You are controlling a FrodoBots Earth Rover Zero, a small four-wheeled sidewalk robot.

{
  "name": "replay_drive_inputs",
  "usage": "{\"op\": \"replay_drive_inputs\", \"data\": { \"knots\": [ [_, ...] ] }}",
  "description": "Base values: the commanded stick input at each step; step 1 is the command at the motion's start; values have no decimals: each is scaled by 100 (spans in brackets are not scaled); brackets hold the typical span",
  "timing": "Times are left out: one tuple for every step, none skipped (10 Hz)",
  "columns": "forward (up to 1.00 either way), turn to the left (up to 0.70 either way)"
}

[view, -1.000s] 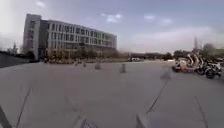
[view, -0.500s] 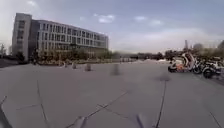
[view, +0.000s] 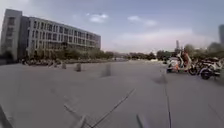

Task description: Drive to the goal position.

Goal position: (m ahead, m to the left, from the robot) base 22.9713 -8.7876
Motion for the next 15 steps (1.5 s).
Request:
{"op": "replay_drive_inputs", "data": {
  "knots": [
    [100,-27],
    [100,-27],
    [100,-27],
    [100,-23],
    [100,0],
    [100,0],
    [100,-27],
    [100,-27],
    [100,-27],
    [100,-27],
    [100,-27],
    [100,-26],
    [100,-6],
    [100,0],
    [100,0]
  ]
}}
